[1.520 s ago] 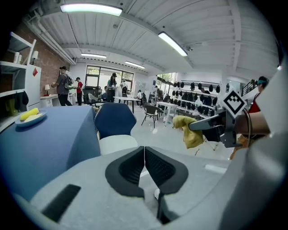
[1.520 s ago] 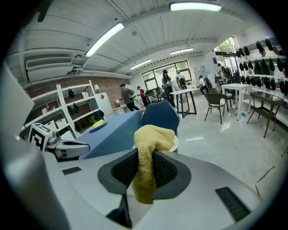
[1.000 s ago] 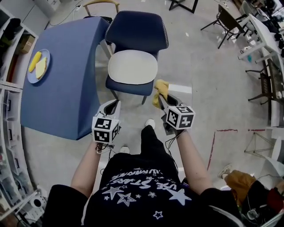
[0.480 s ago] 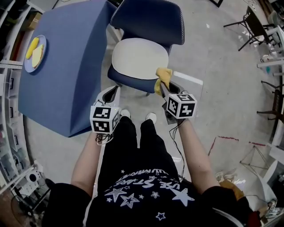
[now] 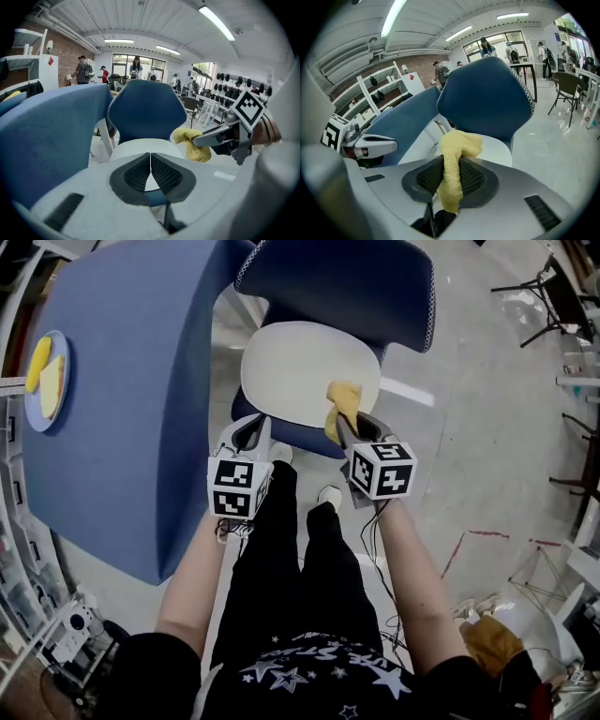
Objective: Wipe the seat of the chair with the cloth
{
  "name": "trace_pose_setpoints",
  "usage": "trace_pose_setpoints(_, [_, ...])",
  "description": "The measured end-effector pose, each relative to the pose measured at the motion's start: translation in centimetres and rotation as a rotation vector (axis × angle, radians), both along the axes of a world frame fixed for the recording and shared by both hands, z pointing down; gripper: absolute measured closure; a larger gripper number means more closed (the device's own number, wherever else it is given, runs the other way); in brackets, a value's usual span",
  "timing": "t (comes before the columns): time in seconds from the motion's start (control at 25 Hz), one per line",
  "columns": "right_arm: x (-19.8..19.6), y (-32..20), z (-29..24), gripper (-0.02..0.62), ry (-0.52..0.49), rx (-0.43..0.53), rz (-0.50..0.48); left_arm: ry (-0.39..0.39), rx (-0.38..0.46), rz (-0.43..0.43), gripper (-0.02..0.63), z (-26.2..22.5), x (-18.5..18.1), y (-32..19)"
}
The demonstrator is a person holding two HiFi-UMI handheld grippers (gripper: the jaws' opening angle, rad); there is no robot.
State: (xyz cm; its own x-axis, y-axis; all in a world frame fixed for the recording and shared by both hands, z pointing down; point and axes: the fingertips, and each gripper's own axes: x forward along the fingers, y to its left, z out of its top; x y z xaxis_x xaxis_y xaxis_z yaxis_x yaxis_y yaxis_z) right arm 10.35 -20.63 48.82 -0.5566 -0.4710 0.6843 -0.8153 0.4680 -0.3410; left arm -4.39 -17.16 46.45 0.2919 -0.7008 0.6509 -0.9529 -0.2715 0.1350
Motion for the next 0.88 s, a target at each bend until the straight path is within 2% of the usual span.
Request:
trace_pose_setpoints(0.24, [-5.7, -4.7, 4.4, 0.509, -0.004, -0.014, 0.031, 0.032, -0.036, -0.014, 0.584, 4.7, -3.7, -4.6])
trace_pose_setpoints(0.4, [-9.4, -7.5, 7.0, 0.509, 0.005, -0.009, -0.006, 0.046, -0.049, -0.042, 0.584, 7.3, -5.0, -6.8])
trace_pose_setpoints(0.6, [-14.0, -10.8, 10.8, 0.508, 0.016, -0.003, -0.083, -0.017, -0.047, -0.019, 0.584, 11.0, -6.9, -8.6])
trace_pose_setpoints(0.88, [-19.1, -13.6, 14.7, 0.509, 0.02, -0.031, -0.152, 0.016, -0.069, -0.126, 0.584, 13.5, -10.5, -10.3])
